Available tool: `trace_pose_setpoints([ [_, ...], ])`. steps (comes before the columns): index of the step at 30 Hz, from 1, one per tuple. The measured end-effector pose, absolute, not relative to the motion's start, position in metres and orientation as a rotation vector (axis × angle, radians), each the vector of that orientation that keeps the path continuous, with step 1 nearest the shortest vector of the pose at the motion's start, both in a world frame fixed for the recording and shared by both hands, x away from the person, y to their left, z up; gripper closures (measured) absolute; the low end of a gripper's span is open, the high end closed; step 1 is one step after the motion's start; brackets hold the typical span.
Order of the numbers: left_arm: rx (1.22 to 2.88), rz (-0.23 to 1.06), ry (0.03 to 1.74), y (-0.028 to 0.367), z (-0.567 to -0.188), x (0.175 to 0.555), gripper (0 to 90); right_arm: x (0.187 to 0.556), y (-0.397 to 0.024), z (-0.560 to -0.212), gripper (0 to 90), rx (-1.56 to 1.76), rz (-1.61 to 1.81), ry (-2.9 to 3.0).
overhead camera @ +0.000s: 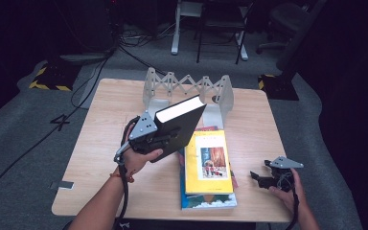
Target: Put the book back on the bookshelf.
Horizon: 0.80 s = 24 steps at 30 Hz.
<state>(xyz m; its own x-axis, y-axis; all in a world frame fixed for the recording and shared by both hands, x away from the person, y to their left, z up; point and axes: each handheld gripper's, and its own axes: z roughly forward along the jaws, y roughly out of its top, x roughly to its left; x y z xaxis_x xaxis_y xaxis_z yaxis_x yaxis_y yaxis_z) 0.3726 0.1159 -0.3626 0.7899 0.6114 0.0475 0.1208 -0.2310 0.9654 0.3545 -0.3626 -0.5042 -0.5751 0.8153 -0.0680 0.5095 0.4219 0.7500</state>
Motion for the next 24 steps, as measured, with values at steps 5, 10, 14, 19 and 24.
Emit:
trace_pose_setpoints([
  [5,1.770,0.527,0.622,0.126,-0.366,0.381,53.8,0.354,-0.362,-0.504,18.4,1.124,0.975,2.256],
  [10,1.761,0.545,0.673,0.134,-0.371,0.390,53.8,0.355,-0.363,-0.504,18.4,1.127,0.977,2.258],
  [14,1.771,0.567,0.690,0.137,-0.371,0.396,53.8,0.355,-0.363,-0.504,18.4,1.131,0.977,2.258],
  [19,1.755,0.580,0.710,0.141,-0.370,0.402,53.8,0.355,-0.363,-0.504,18.3,1.133,0.978,2.259],
  [24,1.725,0.586,0.764,0.148,-0.370,0.410,53.8,0.355,-0.363,-0.504,18.0,1.146,0.980,2.260],
])
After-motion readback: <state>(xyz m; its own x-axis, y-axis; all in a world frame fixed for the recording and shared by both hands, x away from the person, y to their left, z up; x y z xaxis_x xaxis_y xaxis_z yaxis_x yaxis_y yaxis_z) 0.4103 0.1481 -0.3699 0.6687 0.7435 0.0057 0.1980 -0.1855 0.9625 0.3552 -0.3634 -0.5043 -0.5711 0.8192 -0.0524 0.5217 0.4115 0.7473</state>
